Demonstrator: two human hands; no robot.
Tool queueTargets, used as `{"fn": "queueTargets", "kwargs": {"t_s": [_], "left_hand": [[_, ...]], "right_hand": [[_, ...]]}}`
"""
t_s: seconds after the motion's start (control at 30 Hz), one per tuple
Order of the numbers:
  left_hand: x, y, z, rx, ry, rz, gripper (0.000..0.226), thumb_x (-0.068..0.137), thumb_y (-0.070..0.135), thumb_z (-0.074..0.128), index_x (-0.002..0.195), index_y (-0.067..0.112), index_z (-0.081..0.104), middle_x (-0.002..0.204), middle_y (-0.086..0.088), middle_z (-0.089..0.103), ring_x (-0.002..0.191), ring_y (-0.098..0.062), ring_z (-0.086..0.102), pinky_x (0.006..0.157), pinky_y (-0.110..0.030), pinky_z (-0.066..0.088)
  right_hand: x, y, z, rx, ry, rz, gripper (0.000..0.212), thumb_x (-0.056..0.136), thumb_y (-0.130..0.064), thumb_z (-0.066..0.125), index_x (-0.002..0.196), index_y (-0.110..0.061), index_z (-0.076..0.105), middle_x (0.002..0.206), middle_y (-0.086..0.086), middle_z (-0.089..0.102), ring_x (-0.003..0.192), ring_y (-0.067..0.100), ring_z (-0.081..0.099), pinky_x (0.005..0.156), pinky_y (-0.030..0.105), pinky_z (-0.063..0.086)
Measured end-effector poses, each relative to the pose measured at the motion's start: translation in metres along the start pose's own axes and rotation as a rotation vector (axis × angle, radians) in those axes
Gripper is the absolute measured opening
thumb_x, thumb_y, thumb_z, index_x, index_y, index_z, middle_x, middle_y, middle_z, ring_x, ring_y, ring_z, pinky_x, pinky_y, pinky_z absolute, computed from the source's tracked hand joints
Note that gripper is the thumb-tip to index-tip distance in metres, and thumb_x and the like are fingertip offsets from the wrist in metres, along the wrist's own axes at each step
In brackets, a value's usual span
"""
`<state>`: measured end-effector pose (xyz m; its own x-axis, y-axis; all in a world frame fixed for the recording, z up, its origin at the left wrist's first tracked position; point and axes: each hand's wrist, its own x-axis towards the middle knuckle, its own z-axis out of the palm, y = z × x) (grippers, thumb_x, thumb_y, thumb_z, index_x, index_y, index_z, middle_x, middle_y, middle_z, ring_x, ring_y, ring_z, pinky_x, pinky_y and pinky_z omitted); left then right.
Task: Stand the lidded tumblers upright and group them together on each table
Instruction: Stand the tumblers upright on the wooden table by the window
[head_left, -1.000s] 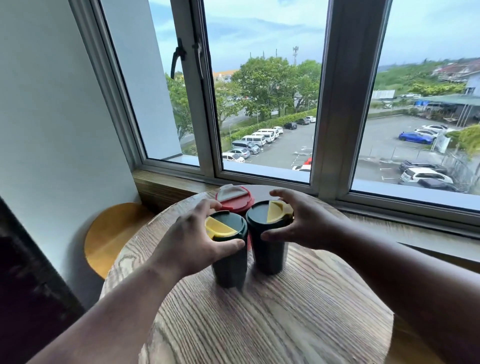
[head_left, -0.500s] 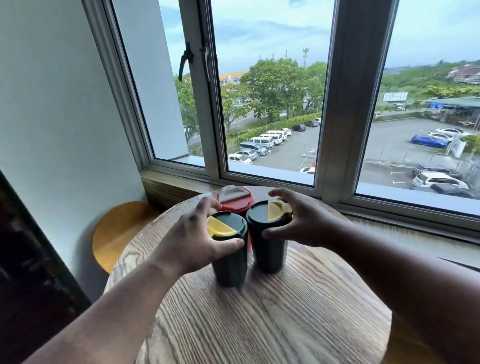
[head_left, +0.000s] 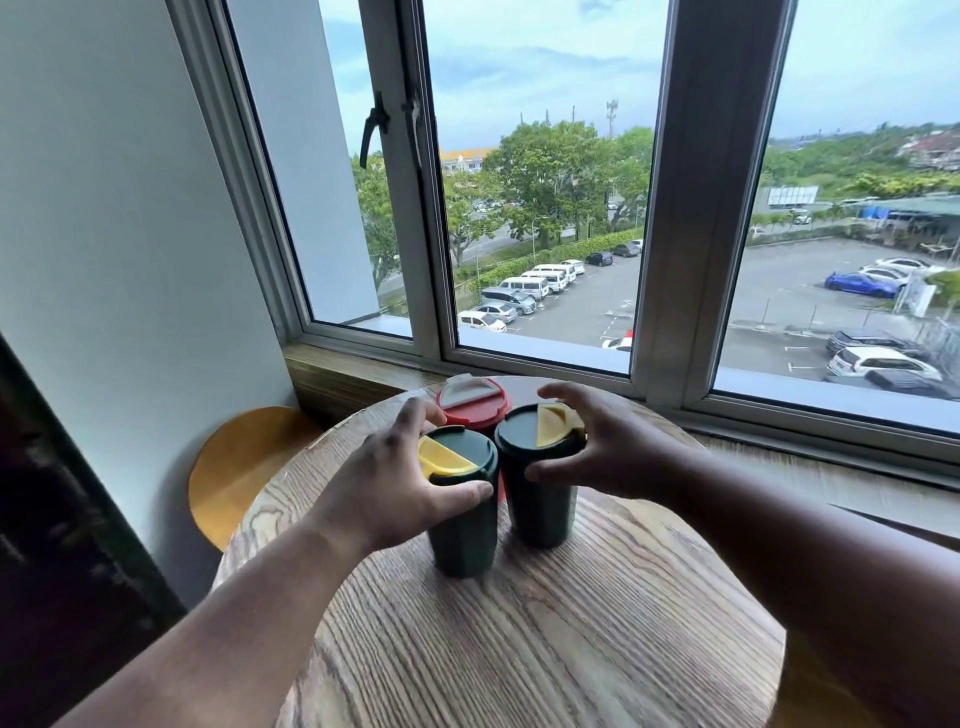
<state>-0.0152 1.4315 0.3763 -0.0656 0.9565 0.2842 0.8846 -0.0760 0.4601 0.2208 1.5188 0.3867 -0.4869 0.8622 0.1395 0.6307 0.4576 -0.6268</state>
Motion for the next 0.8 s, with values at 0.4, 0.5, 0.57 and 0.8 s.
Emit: {"fn": "queueTargets", "kwargs": {"t_s": [0.4, 0.5, 0.57, 0.8], "left_hand": [[0.001, 0.005, -0.003, 0.025, 0.023, 0.015, 0.079, 0.068, 0.068, 0.076, 0.131, 0.037, 0.039, 0.135, 0.0, 0.058, 0.108, -0.019, 0.059, 0.083, -0.032, 0.055], [0.0, 0.008, -0.003, 0.026, 0.044, 0.016, 0.08, 0.066, 0.069, 0.076, 0.128, 0.035, 0.039, 0.131, 0.0, 0.059, 0.103, -0.018, 0.059, 0.078, -0.029, 0.054], [0.001, 0.01, -0.002, 0.033, 0.042, 0.007, 0.08, 0.066, 0.069, 0.076, 0.127, 0.035, 0.037, 0.132, 0.0, 0.058, 0.103, -0.018, 0.058, 0.077, -0.027, 0.053], [0.005, 0.012, 0.0, 0.047, 0.023, 0.007, 0.079, 0.065, 0.071, 0.075, 0.124, 0.035, 0.037, 0.121, 0.004, 0.059, 0.102, -0.018, 0.058, 0.077, -0.028, 0.05]], "right_hand": [[0.002, -0.003, -0.004, -0.022, -0.044, 0.03, 0.1, 0.064, -0.052, 0.086, 0.148, -0.034, 0.034, 0.15, 0.002, 0.044, 0.133, 0.021, 0.044, 0.108, 0.036, 0.041], [0.003, -0.003, -0.003, -0.045, -0.023, 0.028, 0.1, 0.063, -0.051, 0.087, 0.147, -0.031, 0.036, 0.148, 0.003, 0.047, 0.132, 0.021, 0.046, 0.108, 0.036, 0.041], [0.002, -0.003, -0.002, -0.044, -0.012, 0.027, 0.099, 0.063, -0.052, 0.086, 0.147, -0.032, 0.037, 0.148, 0.003, 0.047, 0.132, 0.021, 0.046, 0.107, 0.034, 0.041], [-0.001, -0.002, -0.005, -0.024, -0.007, 0.039, 0.095, 0.066, -0.05, 0.086, 0.146, -0.033, 0.037, 0.148, 0.002, 0.047, 0.131, 0.021, 0.046, 0.105, 0.034, 0.041]]}}
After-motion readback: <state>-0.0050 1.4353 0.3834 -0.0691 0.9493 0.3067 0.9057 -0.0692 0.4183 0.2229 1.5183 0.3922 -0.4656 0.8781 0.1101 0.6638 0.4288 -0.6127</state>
